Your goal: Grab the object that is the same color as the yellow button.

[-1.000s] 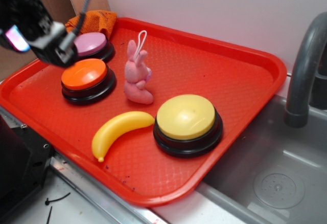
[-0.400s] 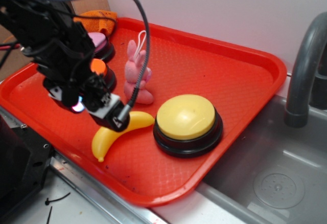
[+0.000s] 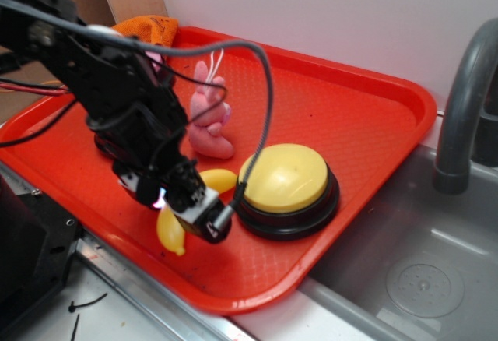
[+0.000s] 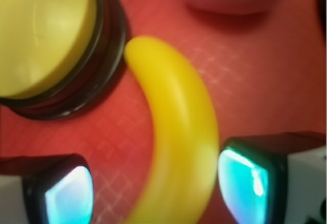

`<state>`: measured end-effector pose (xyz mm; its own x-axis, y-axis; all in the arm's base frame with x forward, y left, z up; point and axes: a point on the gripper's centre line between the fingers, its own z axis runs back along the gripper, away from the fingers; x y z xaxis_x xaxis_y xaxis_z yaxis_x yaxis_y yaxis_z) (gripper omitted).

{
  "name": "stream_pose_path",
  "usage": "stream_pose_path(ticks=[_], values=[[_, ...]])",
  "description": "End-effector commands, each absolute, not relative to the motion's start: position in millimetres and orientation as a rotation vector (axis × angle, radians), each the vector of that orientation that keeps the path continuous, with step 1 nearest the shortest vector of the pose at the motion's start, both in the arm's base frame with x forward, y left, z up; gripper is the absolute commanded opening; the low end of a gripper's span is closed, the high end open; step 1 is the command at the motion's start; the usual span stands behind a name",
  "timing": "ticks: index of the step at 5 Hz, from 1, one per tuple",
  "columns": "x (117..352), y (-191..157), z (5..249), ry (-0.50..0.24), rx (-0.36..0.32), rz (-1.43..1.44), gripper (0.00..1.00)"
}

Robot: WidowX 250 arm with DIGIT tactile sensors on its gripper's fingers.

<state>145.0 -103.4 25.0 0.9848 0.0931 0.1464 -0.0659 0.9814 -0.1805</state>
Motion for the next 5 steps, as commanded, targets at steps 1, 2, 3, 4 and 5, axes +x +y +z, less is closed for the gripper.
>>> stream_pose_path(ticks=[1,2,3,4,5], values=[[165.5,-100.2,21.7,-0.189,-0.187,0.128,0.42],[174.1,-93.4,20.0,-0.189,-0.132,0.167,0.00],[178.8,-90.5,24.4,-0.153,-0.110,0.163,0.00],[181.4,-82.8,49.0,-0.115,-0.059,0.185,0.00],[189.6,-67.2,91.4,-0.104,-0.033,0.220,0.00]])
